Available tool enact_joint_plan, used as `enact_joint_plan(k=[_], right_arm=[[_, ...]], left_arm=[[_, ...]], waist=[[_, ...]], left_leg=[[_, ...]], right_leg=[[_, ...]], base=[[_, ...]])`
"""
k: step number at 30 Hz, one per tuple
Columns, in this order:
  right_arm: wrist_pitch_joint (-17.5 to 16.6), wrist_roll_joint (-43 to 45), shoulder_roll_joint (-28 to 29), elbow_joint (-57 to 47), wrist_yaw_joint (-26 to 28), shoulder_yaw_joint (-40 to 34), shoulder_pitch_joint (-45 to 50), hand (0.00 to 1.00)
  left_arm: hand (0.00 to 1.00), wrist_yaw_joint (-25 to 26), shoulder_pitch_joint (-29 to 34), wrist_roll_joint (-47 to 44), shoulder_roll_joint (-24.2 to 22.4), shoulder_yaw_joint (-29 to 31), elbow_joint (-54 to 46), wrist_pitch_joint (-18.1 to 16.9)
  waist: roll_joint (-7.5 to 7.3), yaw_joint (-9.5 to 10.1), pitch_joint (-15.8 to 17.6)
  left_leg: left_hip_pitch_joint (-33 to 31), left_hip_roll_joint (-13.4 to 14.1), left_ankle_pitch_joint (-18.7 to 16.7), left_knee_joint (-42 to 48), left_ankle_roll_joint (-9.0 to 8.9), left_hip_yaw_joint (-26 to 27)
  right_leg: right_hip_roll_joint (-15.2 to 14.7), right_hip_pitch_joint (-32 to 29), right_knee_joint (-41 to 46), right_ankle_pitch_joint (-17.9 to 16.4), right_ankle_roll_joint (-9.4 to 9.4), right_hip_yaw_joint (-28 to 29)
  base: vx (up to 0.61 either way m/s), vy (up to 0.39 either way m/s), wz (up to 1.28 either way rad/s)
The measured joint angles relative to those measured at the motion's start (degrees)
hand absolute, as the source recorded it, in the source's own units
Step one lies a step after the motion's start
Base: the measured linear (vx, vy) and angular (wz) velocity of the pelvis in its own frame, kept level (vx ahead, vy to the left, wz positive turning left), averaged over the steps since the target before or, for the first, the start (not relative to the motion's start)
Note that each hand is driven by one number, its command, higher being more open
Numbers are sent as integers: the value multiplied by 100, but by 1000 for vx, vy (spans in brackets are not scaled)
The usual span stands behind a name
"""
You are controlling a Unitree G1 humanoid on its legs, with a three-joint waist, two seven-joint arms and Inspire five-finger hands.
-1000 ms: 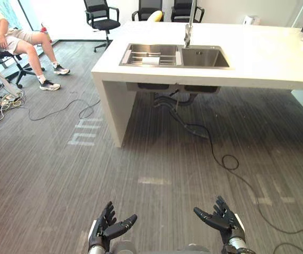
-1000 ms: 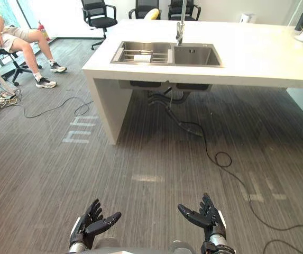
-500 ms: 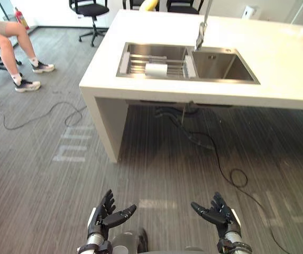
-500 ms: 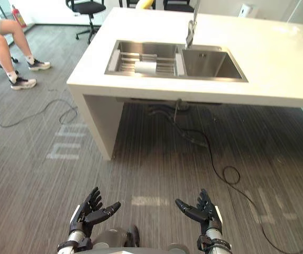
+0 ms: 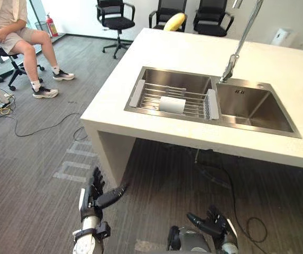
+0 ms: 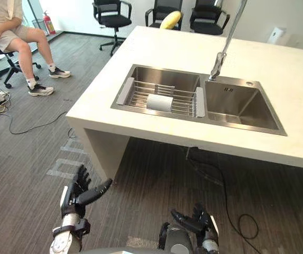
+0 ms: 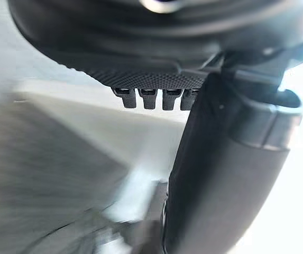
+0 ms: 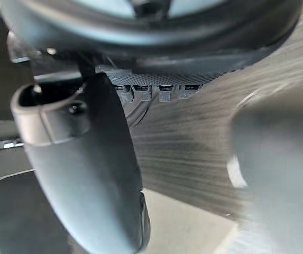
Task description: Walk over to the sink, pick up the cup, carry it to the dishwasher, place the cup inside the dishwasher, then close the dishwasher door
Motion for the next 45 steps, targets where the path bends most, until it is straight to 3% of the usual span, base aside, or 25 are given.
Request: enact_joint_plan(k=[2,3,5,7,8,10,11,12,13,14,16,17,20,23,25,29,30,31,33,35,45], right_arm=[[79,-1,-69,-122,-30,6,47,100],[97,-2,-110,-138,-56,30,77,100],[108,-5,-176,-148,-93,23,108,100],[132,-2,-241,-147,-117,-7,150,100],[200,-5,-287,-145,-133,-8,171,100],[295,-8,-321,-130,-134,-4,168,100],[298,-12,-332,-85,-135,13,132,100],[298,-22,-415,-61,-134,56,109,100],[304,-27,-483,-23,-137,96,85,100],[358,-102,-438,150,-159,214,-14,100],[358,-231,-296,230,-160,447,-92,100],[371,-294,-179,247,-160,531,-182,100],[425,-400,-27,233,-148,542,-223,100],[431,-427,31,218,-137,524,16,100],[407,-466,45,170,-127,469,122,100],[401,-605,40,199,-80,328,144,100],[404,-613,70,225,-39,329,159,100],[405,-615,69,239,-30,323,155,100],[486,-624,14,398,-40,118,83,100],[519,-624,-1,432,-62,43,77,100],[677,-625,-82,574,-126,-47,157,100]], left_arm=[[100,398,73,55,-58,-61,-808,-265],[100,622,73,167,-59,-78,-1216,-452],[100,776,72,256,-67,-78,-1717,-765],[100,605,68,146,-111,-77,-2065,-987],[100,369,67,53,-167,-84,-2251,-1049],[100,-44,47,-91,-228,-169,-2413,-1093],[100,-330,40,-223,-213,-322,-2463,-1097],[100,-559,43,-307,-217,-506,-2482,-1091],[100,-650,46,-303,-223,-590,-2487,-1075],[100,-764,76,-308,-196,-707,-2479,-1024],[100,-862,-9,-293,-83,-803,-2543,-908],[100,-860,-2,-289,-65,-841,-2627,-824],[100,-837,-2,-292,-13,-1018,-2721,-633],[100,-835,-6,-277,207,-1371,-2937,-326],[100,-830,-23,-165,296,-1465,-2958,-273],[100,-820,-457,277,348,-1693,-2726,102],[100,-815,-585,409,416,-1685,-2614,252],[100,-804,-613,455,421,-1685,-2570,269],[100,-703,-768,969,363,-1730,-2150,665],[100,-642,-785,1272,366,-1803,-2097,823],[100,-581,-1045,2340,718,-1815,-2139,1473]], waist=[[88,29,7],[111,29,1],[84,33,-4],[103,90,-35],[124,135,-48],[99,157,-87],[73,202,-107],[139,256,-156],[191,309,-177],[152,363,-262],[12,318,-350],[-58,379,-356],[-59,505,-354],[-161,433,-397],[-204,293,-478],[-212,156,-527],[-310,139,-597],[-334,135,-612],[-45,91,-727],[25,84,-773],[11,51,-950]], left_leg=[[-650,404,475,1588,28,-88],[-994,594,477,2278,40,-79],[-1431,760,366,2680,203,-41],[-1700,774,194,2316,220,60],[-1757,747,81,1769,166,205],[-1759,472,38,587,189,296],[-1762,142,145,-405,185,219],[-1731,-147,646,-1555,196,18],[-1690,-188,1212,-1775,225,-42],[-1458,-298,1344,-1860,380,102],[-1469,-380,1141,-1732,520,185],[-1435,-366,984,-1639,551,358],[-1109,-313,602,-1575,560,742],[-466,-496,366,-1849,638,974],[-284,-511,323,-1959,617,951],[-40,-330,357,-2114,404,840],[-42,-342,325,-2076,335,809],[-48,-345,316,-2072,320,785],[-3,-74,426,-2192,113,769],[110,-26,494,-2312,59,782],[198,-69,831,-2556,59,807]], right_leg=[[182,356,-85,-222,-108,-75],[251,595,-162,-392,-260,-113],[288,890,-381,-488,-327,-123],[277,1150,-672,-474,-305,-72],[254,1344,-856,-388,-164,-41],[117,1543,-1071,-364,-119,-40],[-35,1595,-1120,-369,-2,20],[-133,1599,-1142,-395,279,152],[-133,1609,-1129,-437,369,250],[-205,1674,-1116,-485,466,613],[-283,1666,-1150,-470,496,1091],[-321,1652,-1149,-456,545,1239],[-425,1618,-731,-424,656,1248],[-933,628,1805,-338,915,1261],[-969,304,2315,-359,902,1251],[-841,8,1338,-380,818,782],[-773,43,600,78,647,728],[-769,53,539,30,652,714],[-417,527,-318,-11,641,526],[-288,724,-629,-12,639,513],[-173,1051,-1429,265,615,570]], base=[[386,-194,7],[397,-152,6],[322,-90,-2],[299,-16,-12],[345,65,-4],[339,118,4],[295,171,-4],[332,242,-16],[336,252,-44],[275,215,-36],[220,159,-27],[186,148,-57],[113,136,-76],[115,113,-38],[192,49,6],[239,-66,16],[272,-168,9],[279,-197,4],[255,-202,-11],[169,-116,-14],[52,-27,-5]])
